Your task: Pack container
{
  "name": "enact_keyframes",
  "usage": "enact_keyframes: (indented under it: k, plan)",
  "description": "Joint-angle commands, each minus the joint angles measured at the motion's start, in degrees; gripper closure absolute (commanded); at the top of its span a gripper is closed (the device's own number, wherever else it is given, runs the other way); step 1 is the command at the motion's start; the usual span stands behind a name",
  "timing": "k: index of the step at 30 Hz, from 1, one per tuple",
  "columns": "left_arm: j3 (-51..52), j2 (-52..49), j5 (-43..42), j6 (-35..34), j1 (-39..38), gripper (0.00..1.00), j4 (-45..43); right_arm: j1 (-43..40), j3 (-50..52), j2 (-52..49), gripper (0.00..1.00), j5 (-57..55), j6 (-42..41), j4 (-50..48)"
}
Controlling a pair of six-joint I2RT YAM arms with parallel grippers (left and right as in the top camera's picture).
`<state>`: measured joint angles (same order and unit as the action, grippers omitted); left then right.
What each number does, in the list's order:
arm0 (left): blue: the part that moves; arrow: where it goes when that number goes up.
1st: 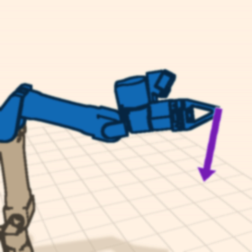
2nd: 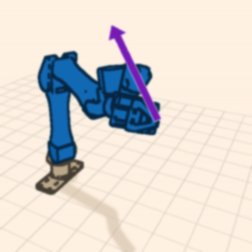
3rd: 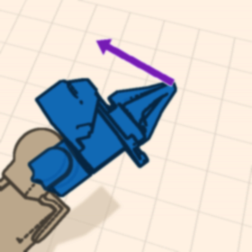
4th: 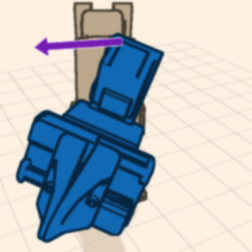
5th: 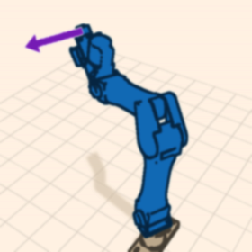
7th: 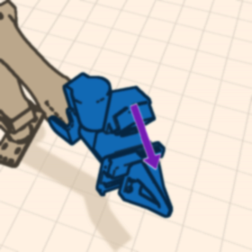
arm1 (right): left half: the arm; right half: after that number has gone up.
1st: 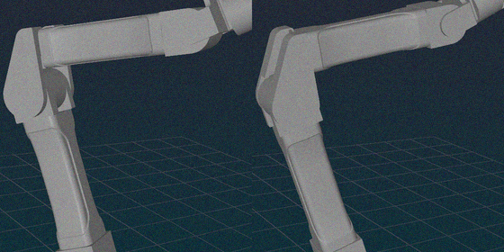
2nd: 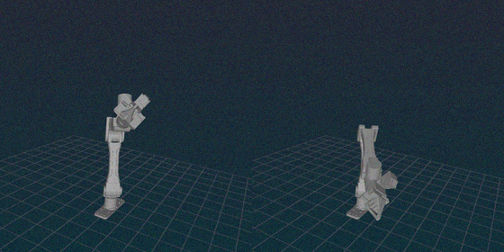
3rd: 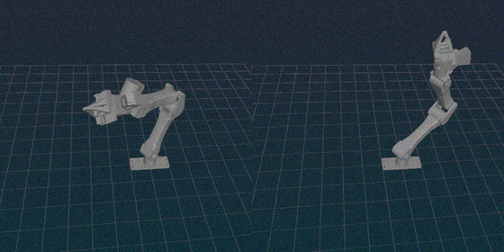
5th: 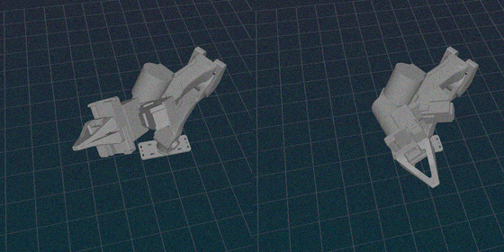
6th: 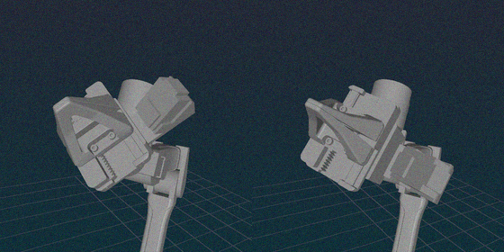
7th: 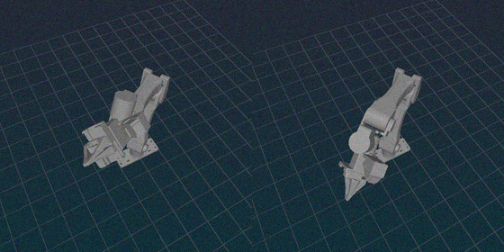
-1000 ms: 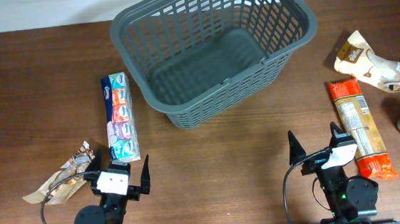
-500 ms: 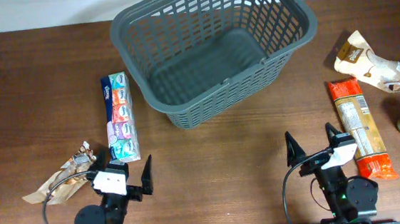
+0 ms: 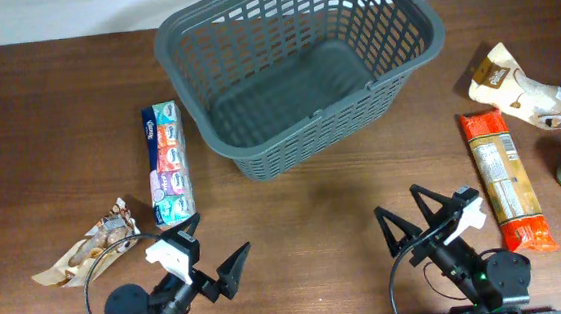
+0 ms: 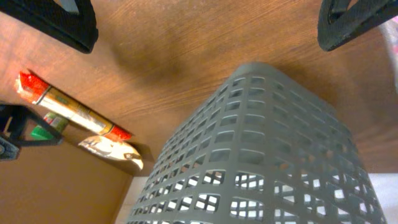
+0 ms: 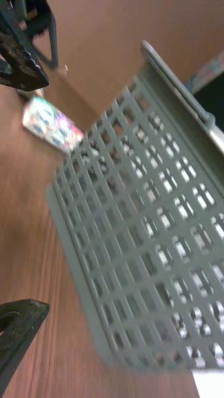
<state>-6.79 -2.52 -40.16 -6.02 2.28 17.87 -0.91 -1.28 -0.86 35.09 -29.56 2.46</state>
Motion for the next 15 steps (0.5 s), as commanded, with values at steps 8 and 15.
enact_keyframes:
  k: [8, 15]
  plan:
    - [-30.2, -10.1, 24.8, 9.7, 0.2, 0.01, 27.9, 0.4, -33.7, -10.2, 0.01, -11.2, 1.7, 21.5]
    - [-37.2, -11.2, 9.8, 9.2, 0.2, 0.01, 16.0, 0.5, -63.6, -28.4, 0.01, -7.0, 9.0, 37.8]
